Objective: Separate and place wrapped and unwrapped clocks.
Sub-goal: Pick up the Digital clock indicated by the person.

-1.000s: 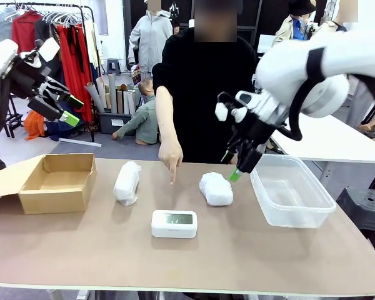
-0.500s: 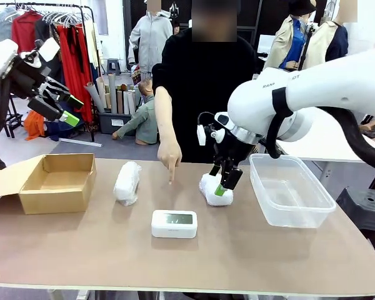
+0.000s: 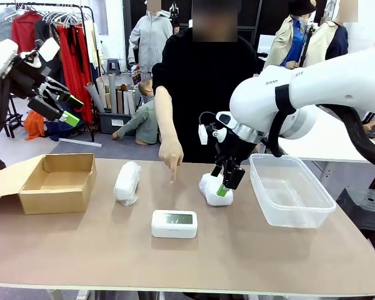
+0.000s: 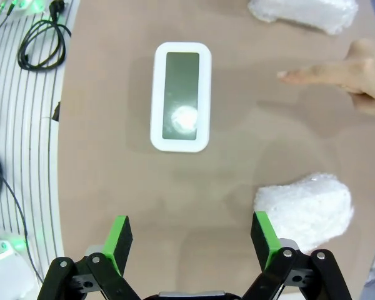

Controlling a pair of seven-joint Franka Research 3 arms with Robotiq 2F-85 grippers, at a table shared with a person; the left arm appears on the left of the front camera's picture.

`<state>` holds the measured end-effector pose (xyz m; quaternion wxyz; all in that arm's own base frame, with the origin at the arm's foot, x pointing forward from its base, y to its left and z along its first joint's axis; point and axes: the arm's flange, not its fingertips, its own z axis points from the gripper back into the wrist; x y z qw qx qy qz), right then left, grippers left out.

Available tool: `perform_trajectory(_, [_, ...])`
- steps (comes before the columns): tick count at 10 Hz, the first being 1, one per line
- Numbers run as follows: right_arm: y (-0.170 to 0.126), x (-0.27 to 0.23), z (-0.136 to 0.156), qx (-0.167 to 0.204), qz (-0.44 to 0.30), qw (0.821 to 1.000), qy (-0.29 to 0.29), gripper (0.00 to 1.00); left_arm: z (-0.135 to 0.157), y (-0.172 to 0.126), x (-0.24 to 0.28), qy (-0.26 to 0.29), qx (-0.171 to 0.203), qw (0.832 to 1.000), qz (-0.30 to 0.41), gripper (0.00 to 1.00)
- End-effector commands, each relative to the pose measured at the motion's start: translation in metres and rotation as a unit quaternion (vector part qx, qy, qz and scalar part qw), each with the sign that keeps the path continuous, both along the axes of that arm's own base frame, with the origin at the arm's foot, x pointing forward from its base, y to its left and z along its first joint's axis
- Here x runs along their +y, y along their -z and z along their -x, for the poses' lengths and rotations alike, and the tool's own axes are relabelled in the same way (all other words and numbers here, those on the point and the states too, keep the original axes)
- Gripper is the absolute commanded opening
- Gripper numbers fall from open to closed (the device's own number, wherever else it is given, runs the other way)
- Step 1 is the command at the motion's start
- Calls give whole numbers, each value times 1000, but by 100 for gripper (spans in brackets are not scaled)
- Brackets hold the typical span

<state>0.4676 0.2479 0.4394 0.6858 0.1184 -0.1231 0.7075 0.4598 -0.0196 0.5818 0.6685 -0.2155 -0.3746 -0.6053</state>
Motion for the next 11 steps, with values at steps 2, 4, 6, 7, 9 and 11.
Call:
perform_trajectory(2, [12, 30, 1, -12, 39, 999, -13, 100, 0, 0, 1, 2, 1, 1000, 3, 100])
perform_trajectory(4, [23, 64, 5, -19, 53, 998, -21, 100, 0, 0, 1, 2, 1, 1000, 3, 100])
perform_trajectory(6, [40, 87, 8, -26, 60, 998, -15, 100, 0, 0, 1, 2, 1, 1000, 3, 100])
perform_trajectory(7, [46, 96, 11, -38, 68, 997, -6, 100, 0, 0, 1, 2, 1, 1000, 3, 100])
perform_trajectory(9, [59, 110, 17, -56, 79, 995, -4, 100, 0, 0, 1, 2, 1, 1000, 3, 100])
perform_trajectory(11, [68, 119, 21, -48, 66, 997, -16, 100, 0, 0, 1, 2, 1, 1000, 3, 100])
